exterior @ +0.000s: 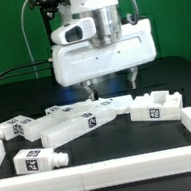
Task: Assemble chair
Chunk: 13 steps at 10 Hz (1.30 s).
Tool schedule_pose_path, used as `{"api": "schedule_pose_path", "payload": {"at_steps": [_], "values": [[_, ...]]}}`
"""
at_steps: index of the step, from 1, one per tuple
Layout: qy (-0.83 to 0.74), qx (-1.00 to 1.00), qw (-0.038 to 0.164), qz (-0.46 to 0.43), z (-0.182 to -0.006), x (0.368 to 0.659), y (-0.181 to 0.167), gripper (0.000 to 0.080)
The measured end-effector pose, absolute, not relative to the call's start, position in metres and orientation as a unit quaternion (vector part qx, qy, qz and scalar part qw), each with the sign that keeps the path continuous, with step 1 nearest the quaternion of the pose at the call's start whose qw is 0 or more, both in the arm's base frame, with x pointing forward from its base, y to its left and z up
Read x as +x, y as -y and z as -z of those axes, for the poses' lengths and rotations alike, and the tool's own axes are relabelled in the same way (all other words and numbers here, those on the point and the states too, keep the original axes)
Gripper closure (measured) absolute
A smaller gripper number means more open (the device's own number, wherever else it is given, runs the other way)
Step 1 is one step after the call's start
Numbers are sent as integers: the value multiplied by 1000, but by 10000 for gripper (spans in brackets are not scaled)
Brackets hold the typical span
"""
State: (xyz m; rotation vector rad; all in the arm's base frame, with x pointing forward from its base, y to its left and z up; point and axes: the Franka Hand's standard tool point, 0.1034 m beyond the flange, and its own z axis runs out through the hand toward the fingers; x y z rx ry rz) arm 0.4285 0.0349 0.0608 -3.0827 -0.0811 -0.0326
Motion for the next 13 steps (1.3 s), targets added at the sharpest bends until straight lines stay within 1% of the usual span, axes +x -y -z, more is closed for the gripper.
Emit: {"api": "schedule_pose_path", "payload": {"at_steps": [1,2,5,7,8,9,12,13], "values": [[-60,-998,36,2,-58,425,-46,150],[-107,-993,41,3,-61,431,-52,150],[-191,-980,49,-5,-59,428,-57,150],[-209,-976,53,-25,-46,416,-68,150],[-228,-972,56,-29,-42,413,-73,150],[-244,-968,58,-30,-39,411,-80,150],[-236,-969,59,-31,-38,410,-81,150],[-237,-969,57,-39,-33,403,-86,150]]}}
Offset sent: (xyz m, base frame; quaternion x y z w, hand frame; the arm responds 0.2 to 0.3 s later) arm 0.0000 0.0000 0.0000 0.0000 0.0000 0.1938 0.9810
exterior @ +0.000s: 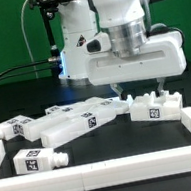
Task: Assemble chair
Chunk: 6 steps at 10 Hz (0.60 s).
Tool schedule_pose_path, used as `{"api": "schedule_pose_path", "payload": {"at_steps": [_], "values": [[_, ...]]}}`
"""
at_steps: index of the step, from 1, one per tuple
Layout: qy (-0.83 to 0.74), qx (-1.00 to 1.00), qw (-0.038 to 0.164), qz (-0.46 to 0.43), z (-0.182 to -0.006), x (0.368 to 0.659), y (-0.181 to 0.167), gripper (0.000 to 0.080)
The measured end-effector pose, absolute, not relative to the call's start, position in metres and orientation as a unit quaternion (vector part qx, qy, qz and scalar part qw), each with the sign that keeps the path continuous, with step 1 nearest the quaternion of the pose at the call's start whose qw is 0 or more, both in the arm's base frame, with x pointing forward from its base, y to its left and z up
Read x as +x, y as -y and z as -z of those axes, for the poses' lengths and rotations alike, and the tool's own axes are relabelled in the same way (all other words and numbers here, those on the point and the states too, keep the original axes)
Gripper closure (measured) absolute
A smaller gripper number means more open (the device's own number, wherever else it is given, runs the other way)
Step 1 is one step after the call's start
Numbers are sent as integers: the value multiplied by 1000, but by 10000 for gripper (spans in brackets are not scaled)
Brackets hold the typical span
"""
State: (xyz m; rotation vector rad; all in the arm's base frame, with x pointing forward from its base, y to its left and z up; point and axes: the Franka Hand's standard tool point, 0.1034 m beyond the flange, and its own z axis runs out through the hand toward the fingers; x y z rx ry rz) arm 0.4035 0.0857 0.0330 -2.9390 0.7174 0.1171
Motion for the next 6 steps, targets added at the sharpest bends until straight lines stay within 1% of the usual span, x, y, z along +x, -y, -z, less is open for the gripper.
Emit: {"api": "schedule_pose_path", "payload": {"at_steps": [2,3,4,5,6], "values": [[-231,-971,55,-36,-21,398,-89,150],[-229,-971,55,-36,-19,397,-90,150],[-229,-971,55,-33,-21,399,-90,167],[-228,-971,55,-33,-20,399,-90,167],[-228,-972,55,-33,-20,399,-90,364]]}}
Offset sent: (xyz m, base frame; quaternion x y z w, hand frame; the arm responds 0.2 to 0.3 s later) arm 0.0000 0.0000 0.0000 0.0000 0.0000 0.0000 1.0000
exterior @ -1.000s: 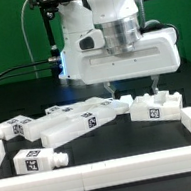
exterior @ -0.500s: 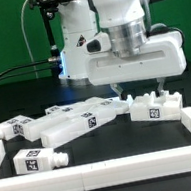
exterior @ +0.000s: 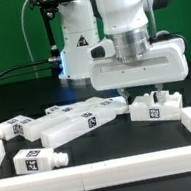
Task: Assemble chair
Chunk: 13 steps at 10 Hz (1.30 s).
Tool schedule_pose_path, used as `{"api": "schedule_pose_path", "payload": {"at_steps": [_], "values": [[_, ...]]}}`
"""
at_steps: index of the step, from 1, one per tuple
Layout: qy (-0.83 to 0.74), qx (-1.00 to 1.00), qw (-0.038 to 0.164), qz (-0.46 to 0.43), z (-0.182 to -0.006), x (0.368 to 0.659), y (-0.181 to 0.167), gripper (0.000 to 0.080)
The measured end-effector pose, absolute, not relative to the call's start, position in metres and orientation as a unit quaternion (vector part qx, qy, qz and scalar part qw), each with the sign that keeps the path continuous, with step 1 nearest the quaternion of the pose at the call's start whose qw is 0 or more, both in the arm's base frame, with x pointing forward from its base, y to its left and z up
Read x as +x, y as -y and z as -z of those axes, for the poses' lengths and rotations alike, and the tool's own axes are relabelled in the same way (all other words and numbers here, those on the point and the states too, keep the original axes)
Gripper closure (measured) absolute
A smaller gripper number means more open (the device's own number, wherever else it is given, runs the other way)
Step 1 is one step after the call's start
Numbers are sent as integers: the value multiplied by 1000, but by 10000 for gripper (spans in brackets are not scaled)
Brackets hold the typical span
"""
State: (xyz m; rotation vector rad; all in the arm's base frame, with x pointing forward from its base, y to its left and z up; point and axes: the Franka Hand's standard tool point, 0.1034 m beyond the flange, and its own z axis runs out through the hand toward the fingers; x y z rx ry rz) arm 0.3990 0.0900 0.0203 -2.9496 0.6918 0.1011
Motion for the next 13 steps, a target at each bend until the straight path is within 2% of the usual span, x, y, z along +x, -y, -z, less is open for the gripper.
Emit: {"api": "schedule_pose_path", "payload": {"at_steps": [1,2,3,4,5,9,10,13], "values": [[-227,-972,55,-33,-20,399,-90,500],[-226,-972,55,-33,-20,399,-90,500],[-221,-973,55,-33,-21,399,-90,702],[-209,-976,56,-32,-23,400,-88,702],[-197,-978,57,-35,-28,402,-85,775],[-163,-983,62,-57,-62,411,-64,776],[-155,-984,67,-56,-70,423,-56,776],[-157,-984,68,-54,-69,430,-56,776]]}}
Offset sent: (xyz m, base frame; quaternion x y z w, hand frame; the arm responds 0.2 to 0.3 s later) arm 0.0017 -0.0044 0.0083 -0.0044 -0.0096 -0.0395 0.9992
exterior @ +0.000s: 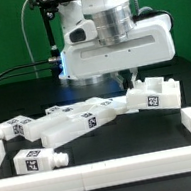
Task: Assemble chair
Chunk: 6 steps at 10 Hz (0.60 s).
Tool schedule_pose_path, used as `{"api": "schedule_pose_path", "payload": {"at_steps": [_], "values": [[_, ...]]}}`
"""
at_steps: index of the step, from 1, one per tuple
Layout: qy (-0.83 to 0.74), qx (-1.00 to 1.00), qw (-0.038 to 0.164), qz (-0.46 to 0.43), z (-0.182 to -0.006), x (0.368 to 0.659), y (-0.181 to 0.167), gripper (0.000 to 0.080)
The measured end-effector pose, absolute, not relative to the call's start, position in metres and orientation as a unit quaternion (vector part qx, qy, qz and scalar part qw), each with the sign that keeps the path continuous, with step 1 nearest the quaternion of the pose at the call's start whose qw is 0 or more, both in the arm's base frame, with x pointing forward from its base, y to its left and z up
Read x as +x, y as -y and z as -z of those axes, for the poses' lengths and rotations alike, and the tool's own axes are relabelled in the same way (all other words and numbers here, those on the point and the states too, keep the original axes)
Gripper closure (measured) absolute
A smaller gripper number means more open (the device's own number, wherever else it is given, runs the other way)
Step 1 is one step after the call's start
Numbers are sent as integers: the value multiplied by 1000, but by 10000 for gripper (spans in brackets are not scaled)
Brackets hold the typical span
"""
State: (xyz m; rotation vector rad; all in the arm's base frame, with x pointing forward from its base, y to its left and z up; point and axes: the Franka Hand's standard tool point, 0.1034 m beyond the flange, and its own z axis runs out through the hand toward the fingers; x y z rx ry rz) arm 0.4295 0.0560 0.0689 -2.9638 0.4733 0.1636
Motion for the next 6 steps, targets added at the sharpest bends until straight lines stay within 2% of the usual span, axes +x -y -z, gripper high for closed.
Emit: {"api": "schedule_pose_path", "payload": {"at_steps": [2,4,6], "values": [[-137,-986,72,-58,-62,442,-54,775],[-88,-990,89,-61,-56,478,-51,775],[-77,-991,90,-60,-53,481,-49,775]]}}
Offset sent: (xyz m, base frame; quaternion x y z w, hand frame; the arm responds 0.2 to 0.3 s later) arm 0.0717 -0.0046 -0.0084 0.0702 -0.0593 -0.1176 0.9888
